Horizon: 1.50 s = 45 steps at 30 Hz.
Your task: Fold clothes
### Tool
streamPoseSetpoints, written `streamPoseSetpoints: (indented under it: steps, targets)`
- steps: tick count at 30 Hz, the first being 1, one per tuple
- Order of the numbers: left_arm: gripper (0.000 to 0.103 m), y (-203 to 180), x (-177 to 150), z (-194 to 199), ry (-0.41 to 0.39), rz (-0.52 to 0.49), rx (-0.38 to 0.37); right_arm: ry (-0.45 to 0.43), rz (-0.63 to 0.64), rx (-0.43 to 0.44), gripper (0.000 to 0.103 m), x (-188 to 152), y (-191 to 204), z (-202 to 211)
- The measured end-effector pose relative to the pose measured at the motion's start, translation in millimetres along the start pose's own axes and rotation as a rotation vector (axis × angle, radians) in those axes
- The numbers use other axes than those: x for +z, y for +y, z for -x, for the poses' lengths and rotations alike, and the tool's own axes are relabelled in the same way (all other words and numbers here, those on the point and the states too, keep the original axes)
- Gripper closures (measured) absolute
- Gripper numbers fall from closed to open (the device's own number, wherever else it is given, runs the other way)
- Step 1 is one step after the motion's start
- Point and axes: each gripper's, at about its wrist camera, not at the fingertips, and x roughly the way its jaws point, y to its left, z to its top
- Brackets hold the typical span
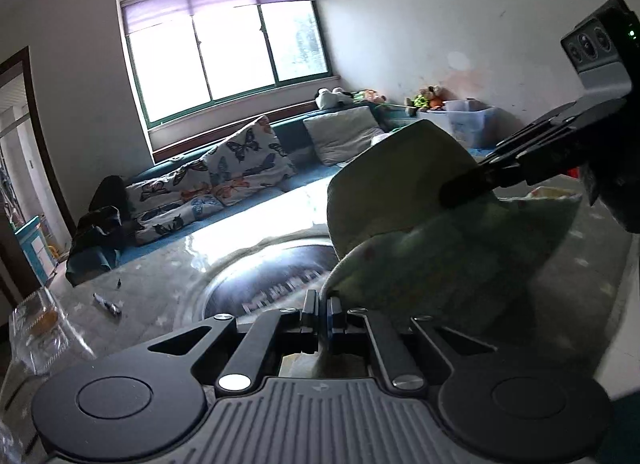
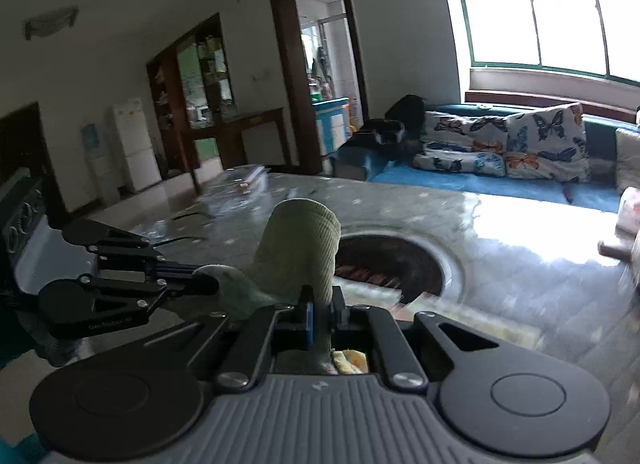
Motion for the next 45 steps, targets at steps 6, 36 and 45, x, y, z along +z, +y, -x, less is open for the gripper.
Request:
streamPoseSetpoints:
  steps: [6,36,45]
  targets:
    - [0.099,30.5,14.1,-78.8,0.095,0.029,0.008,0.054,-0.022,-0.068,0.096,28.9,-37.9,-67.1]
    - [0.079,34.5,14.1,-137.1,0.19,0.251,-0.022,0.195,-0.166,-0.288,0.08,-57.3,-92.3,-94.1]
    - [0.075,20.2,12.0,-168.3,0.239,0.286,-0.058,0.121,-0.169,-0.277,0.078,-42.1,-87.7,-98.7]
